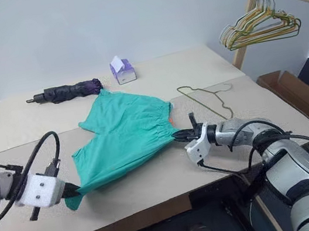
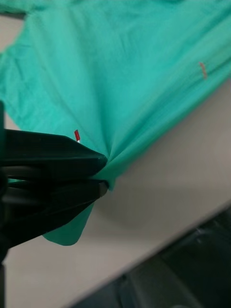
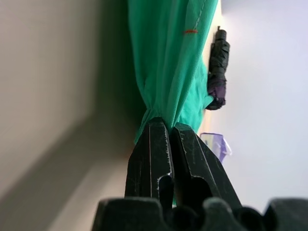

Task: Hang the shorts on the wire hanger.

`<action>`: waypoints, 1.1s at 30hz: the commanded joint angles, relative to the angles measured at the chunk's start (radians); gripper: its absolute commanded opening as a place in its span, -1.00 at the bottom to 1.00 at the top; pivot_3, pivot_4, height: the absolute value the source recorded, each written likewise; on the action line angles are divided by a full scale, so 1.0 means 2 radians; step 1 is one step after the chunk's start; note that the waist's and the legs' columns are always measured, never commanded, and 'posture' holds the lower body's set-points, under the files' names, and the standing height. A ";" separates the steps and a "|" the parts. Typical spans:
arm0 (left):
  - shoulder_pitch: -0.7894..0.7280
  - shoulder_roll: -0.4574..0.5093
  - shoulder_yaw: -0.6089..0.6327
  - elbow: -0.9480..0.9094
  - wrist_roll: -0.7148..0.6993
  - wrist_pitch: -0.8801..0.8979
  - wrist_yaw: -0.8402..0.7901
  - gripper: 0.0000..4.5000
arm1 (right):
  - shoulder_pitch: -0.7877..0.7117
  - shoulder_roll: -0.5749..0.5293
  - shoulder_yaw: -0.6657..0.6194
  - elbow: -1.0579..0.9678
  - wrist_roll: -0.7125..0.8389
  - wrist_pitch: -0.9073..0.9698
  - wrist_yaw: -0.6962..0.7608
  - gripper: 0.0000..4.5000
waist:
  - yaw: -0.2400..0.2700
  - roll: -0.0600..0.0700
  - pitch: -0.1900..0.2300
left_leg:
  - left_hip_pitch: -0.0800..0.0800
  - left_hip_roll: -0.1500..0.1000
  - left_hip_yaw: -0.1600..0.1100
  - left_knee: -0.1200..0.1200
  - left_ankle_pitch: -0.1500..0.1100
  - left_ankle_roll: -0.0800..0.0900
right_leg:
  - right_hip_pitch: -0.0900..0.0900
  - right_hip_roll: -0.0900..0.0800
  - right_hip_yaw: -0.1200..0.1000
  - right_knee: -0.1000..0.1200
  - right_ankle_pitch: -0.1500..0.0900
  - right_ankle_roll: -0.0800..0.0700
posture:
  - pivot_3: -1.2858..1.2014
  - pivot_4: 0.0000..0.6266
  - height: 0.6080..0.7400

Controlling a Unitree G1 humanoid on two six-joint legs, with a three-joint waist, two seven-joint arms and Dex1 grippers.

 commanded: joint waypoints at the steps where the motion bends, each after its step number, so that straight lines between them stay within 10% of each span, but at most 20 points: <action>1: 0.046 0.023 0.050 -0.038 -0.031 0.030 -0.041 -0.98 | 0.022 -0.053 -0.029 -0.011 0.014 0.022 0.020 -1.00 | -0.001 0.000 0.000 | 0.000 0.000 0.000 0.000 0.000 0.000 | 0.000 0.000 0.000 0.000 0.000 0.000 | -0.03 -1.00 1.00; 18: 0.129 -0.014 0.097 -0.064 -0.022 0.013 -0.087 -0.99 | 0.181 -0.115 -0.091 -0.251 0.133 0.068 0.156 -0.88 | 0.000 -0.001 0.000 | 0.002 0.001 0.003 0.000 -0.001 0.002 | 0.001 0.000 0.001 0.000 -0.003 0.002 | -0.04 -0.93 1.00; 30: 0.066 -0.024 0.121 -0.012 -0.115 0.064 -0.166 0.54 | 0.226 -0.128 -0.134 -0.308 0.185 0.102 0.223 0.87 | 0.002 -0.001 0.001 | 0.003 0.001 0.004 0.000 -0.001 0.002 | 0.001 0.001 0.001 0.000 -0.004 0.002 | -0.04 -0.96 1.00; 33: 0.044 -0.051 0.121 0.024 -0.127 0.070 -0.166 0.92 | 0.245 -0.137 -0.150 -0.322 0.218 0.122 0.246 1.00 | 0.003 0.000 0.001 | 0.002 0.001 0.004 0.000 -0.001 0.002 | 0.001 0.000 0.002 0.000 -0.004 0.002 | -0.03 -0.96 1.00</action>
